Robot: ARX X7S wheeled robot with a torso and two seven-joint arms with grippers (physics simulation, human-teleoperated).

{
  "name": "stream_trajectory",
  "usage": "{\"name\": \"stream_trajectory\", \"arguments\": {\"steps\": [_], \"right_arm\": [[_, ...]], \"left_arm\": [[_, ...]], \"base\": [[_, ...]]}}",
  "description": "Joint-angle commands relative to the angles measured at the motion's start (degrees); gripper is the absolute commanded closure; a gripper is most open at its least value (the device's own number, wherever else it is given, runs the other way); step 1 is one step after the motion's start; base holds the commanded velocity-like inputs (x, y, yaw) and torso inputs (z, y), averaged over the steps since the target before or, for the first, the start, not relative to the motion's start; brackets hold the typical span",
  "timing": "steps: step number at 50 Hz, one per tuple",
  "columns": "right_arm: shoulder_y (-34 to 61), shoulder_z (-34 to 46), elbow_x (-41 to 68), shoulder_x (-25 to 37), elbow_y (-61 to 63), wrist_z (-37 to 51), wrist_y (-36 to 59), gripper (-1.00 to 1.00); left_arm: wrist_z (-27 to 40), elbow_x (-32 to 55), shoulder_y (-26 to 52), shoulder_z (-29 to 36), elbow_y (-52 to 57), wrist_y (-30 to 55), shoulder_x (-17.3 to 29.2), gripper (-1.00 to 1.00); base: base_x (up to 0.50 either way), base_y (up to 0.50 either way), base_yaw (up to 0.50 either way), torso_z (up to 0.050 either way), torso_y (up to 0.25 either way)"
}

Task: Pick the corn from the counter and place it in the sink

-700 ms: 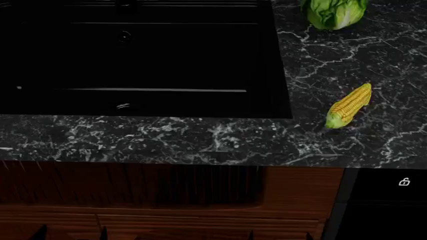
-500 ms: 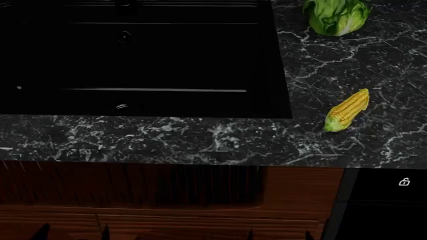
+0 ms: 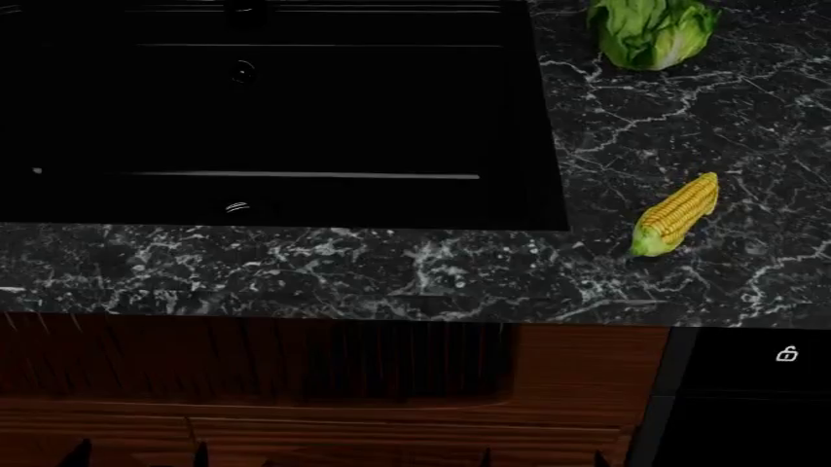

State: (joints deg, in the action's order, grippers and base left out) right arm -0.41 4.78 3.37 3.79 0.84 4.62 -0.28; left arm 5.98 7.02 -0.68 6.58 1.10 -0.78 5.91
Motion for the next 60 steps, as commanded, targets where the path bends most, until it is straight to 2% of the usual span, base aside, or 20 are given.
{"name": "stream_trajectory", "arguments": {"steps": [1,21,40,50,60], "right_arm": [[-0.32,1.02,0.96,0.86,0.72,1.09,-0.3,-1.0],[-0.76,2.61,0.83,3.32,6.93,2.63,1.56,-1.0],[2.73,1.38,4.05,10.06,31.18,1.49,26.16,-1.0],[4.22,-0.38,4.89,11.97,37.85,2.41,33.0,-1.0],[8.99,-3.99,6.19,14.21,46.96,4.23,45.74,-1.0]], "left_arm": [[0.76,1.2,-0.55,0.58,0.82,-0.23,0.87,-1.0],[4.13,0.25,-0.5,1.41,8.22,4.42,2.39,-1.0],[4.76,4.46,7.91,-0.78,23.89,27.79,8.02,-1.0],[4.21,6.38,11.46,-1.89,26.38,32.44,9.88,-1.0],[4.19,8.08,14.28,-3.83,27.98,35.89,11.4,-1.0]], "base": [[0.0,0.0,0.0,0.0,0.0],[0.0,0.0,0.0,0.0,0.0],[0.0,0.0,0.0,0.0,0.0],[0.0,0.0,0.0,0.0,0.0],[0.0,0.0,0.0,0.0,0.0]]}}
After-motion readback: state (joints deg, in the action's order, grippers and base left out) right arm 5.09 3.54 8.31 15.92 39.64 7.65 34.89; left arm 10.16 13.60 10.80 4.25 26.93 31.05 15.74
